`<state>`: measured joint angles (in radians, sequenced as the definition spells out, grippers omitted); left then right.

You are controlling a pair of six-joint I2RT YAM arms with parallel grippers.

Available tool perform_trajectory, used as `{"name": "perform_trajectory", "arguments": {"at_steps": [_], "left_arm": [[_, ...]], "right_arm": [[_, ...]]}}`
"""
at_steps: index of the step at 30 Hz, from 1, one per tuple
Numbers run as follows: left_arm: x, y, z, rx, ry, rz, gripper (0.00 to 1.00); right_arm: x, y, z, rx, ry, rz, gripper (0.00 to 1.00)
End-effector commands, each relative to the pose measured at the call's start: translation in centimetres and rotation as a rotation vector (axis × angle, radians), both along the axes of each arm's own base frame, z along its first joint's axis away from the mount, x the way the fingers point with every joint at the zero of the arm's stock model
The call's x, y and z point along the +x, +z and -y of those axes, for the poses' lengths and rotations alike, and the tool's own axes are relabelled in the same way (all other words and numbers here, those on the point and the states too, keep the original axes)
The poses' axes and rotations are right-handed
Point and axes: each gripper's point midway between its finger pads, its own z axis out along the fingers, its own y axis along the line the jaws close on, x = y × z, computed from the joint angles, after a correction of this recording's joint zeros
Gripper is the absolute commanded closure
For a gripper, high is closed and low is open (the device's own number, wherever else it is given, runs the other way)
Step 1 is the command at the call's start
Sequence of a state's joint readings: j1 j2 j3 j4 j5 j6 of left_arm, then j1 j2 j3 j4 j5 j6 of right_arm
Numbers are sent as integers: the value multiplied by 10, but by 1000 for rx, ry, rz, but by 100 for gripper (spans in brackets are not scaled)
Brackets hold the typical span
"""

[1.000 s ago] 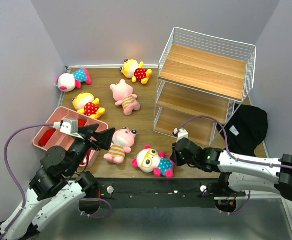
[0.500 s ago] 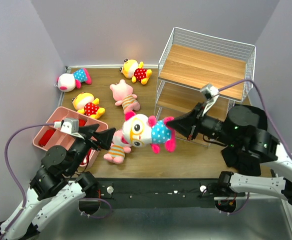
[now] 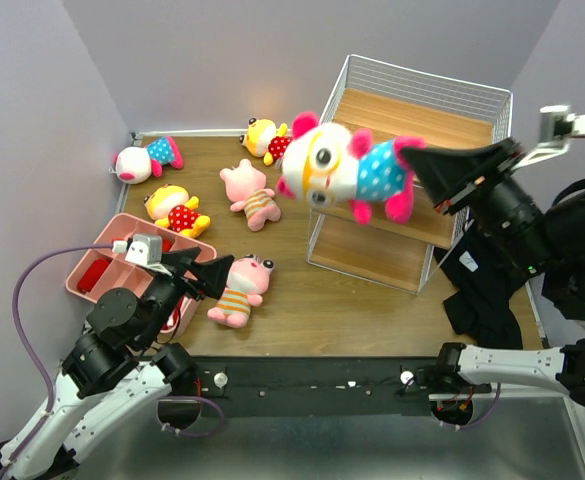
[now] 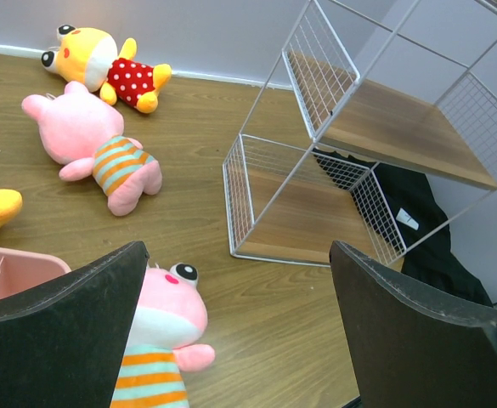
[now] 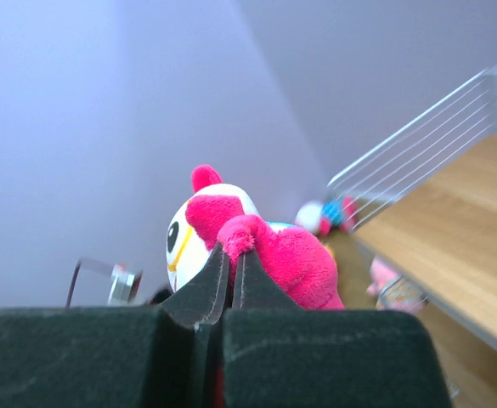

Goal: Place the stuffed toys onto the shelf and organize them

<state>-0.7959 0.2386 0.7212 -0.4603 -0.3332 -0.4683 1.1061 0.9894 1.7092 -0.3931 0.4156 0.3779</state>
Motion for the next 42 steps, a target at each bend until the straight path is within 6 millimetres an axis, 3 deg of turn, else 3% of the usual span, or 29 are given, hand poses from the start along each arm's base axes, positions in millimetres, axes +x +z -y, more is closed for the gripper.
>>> {"name": "perform_trajectory", "arguments": {"at_steps": [1,4,5,6,9,12,17,22,28,35,42], "left_arm": [[2,-8,-1,18,13,-15,1],[2,-7,-2,17,16,-12,1],[2,-7,-2,17,16,-12,1],[2,-7,-2,16,16,-14,1],[1,-6,-2,16,15,-11,1],[2,-7,-1,18,12,-11,1],[2,-8,1,27,3,-18,1],[2,-8,1,24,1,-17,1],[2,-8,1,23,3,-16,1],[2,-9,1,28,1,-19,1],[1,-7,0,24,1,-13,1]], "right_arm": [[39,38,50,129,-357,-26,99],[48,39,76,193,-499,-63,99],[46,49,86,262,-525,-43,99],[51,37,92,249,-581,-64,99],[49,28,118,327,-668,-117,99],[47,7,129,363,-698,-161,99],[52,-30,125,288,-739,-201,99],[56,-52,120,215,-761,-234,80],[58,-72,116,166,-775,-245,73],[60,-68,106,155,-744,-225,43],[55,-62,112,-30,-718,-113,37]]}}
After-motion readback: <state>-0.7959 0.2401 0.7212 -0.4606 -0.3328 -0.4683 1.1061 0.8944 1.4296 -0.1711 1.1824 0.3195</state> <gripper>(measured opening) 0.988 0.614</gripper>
